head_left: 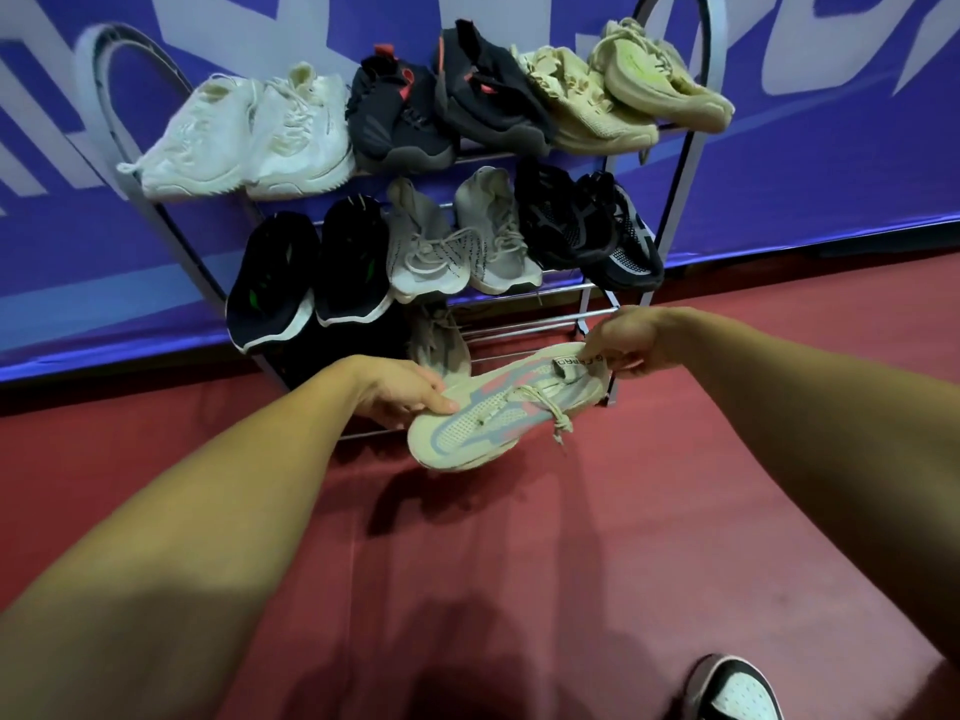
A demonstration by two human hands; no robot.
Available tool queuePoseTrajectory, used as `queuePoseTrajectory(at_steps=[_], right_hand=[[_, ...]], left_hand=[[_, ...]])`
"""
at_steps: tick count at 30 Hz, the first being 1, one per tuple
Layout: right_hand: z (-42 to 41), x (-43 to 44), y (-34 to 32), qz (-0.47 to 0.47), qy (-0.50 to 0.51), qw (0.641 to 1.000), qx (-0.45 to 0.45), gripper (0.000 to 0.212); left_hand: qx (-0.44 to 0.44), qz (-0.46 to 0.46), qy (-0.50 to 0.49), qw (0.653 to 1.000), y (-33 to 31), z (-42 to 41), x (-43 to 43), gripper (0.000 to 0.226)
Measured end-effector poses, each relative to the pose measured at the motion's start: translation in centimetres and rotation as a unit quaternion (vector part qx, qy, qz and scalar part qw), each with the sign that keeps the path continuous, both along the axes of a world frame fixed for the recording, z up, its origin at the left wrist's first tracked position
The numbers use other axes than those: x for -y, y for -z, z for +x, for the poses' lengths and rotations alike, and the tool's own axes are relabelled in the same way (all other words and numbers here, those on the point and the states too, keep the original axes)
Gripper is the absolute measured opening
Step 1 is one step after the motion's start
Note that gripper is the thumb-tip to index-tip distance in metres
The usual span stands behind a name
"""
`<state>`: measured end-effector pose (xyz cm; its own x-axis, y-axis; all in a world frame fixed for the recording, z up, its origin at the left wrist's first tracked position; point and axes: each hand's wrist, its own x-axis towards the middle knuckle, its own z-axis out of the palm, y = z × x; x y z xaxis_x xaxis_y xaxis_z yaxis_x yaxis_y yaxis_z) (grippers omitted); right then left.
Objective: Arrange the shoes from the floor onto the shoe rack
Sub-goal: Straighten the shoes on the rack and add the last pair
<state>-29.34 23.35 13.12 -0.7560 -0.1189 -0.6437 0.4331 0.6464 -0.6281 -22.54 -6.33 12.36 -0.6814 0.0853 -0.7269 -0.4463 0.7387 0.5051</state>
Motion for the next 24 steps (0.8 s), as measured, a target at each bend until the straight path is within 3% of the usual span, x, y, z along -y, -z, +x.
queuePoseTrajectory(at_steps=[5, 7, 12, 16, 22, 24], right_hand=[[-1.1, 1.3, 0.5, -0.046, 0.07, 0.993, -0.088, 0.023], [-1.2, 1.6, 0.5, -0.032, 0.07, 0.992, -0.096, 0.018], [0.0, 2.5, 0.5, -0.011, -0.021, 1.0, 0.02, 0.025], [0.6, 4.3, 0.9, -0.061, -0.118, 0.984, 0.122, 0.04], [-0.1, 6.3, 1.9, -0.125, -0.018, 0.984, 0.125, 0.012], [-0.3, 6.3, 2.1, -0.109, -0.006, 0.989, 0.095, 0.017]], left_hand=[[0.013, 0.042, -0.042, 0.998, 0.1, -0.2, -0.1, 0.003], [0.014, 0.054, -0.083, 0.995, 0.5, -0.3, 0.0, 0.002], [-0.008, 0.145, -0.229, 0.963, 1.2, -0.3, -0.7, 0.016], [-0.023, 0.222, -0.297, 0.928, 1.3, -0.8, -2.4, 0.017], [-0.051, 0.225, -0.297, 0.927, 1.6, -1.9, -4.5, 0.006], [-0.079, 0.186, -0.277, 0.939, 1.7, -2.2, -4.8, 0.02]])
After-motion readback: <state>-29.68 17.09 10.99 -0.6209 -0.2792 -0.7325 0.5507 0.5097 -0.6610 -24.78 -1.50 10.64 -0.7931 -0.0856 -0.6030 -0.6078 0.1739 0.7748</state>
